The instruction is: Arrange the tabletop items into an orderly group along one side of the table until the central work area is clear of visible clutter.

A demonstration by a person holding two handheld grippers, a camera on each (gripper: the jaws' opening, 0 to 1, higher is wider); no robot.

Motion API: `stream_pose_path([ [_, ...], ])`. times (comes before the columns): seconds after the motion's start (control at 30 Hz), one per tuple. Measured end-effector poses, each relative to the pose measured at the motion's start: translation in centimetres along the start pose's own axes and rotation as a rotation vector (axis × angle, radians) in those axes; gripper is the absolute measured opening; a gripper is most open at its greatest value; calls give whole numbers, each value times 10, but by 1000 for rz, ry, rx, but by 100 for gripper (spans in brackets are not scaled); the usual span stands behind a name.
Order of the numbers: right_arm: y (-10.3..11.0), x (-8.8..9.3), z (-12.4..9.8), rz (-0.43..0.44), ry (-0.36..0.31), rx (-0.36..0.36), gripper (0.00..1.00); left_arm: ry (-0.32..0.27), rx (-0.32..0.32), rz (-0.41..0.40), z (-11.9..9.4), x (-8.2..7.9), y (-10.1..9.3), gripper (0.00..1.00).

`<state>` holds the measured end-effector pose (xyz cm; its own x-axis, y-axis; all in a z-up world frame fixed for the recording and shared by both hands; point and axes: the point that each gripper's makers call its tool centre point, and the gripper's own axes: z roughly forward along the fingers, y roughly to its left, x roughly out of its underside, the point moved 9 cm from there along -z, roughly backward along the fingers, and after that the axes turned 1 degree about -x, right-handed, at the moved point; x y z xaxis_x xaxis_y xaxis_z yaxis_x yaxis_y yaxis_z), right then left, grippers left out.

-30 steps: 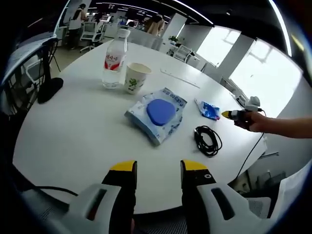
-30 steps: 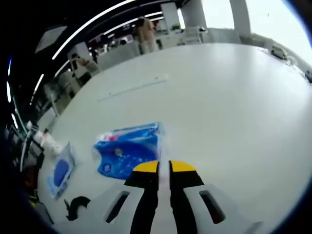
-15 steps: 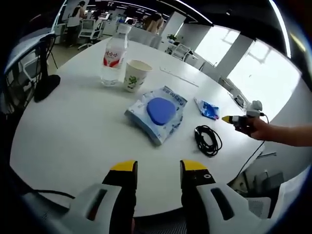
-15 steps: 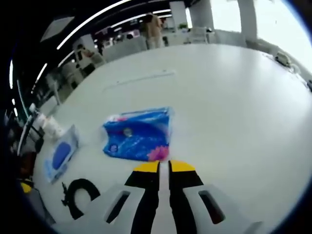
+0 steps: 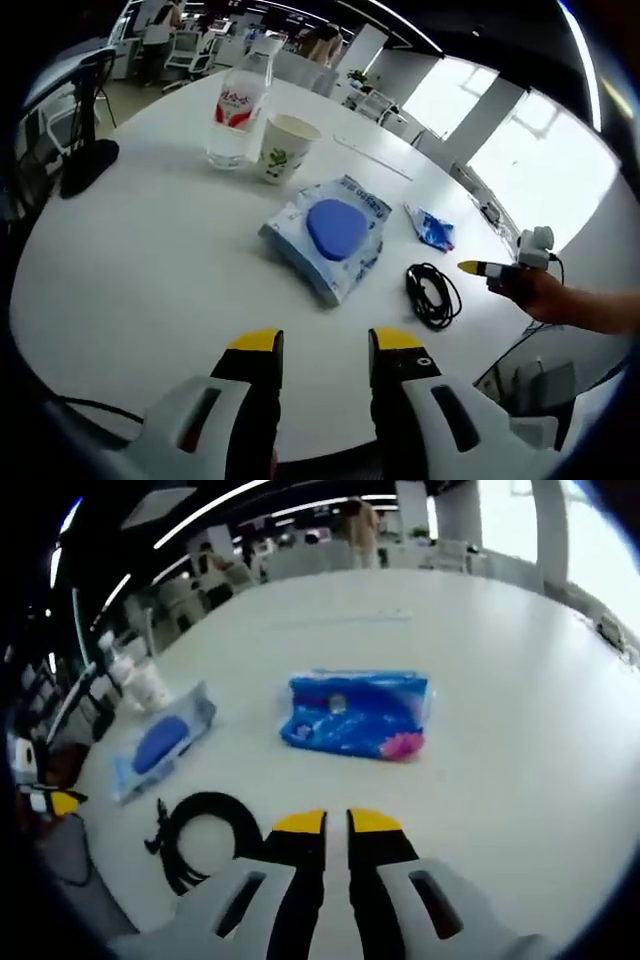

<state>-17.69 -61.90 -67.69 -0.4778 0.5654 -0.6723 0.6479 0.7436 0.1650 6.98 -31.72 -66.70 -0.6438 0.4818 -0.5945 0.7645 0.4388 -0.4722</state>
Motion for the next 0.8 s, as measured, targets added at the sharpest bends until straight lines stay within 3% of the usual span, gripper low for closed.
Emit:
stream_pose_path([
  [0.2, 29, -9, 11, -120, 12, -89, 6, -4, 5, -14, 8, -2, -4, 32],
  [0.6, 57, -28, 37, -189, 9, -179, 7, -13, -1, -38, 19, -3, -6, 31],
  [0.8, 64, -36, 47, -218, 28, -207, 8, -33, -21, -92, 25, -5, -4, 30],
])
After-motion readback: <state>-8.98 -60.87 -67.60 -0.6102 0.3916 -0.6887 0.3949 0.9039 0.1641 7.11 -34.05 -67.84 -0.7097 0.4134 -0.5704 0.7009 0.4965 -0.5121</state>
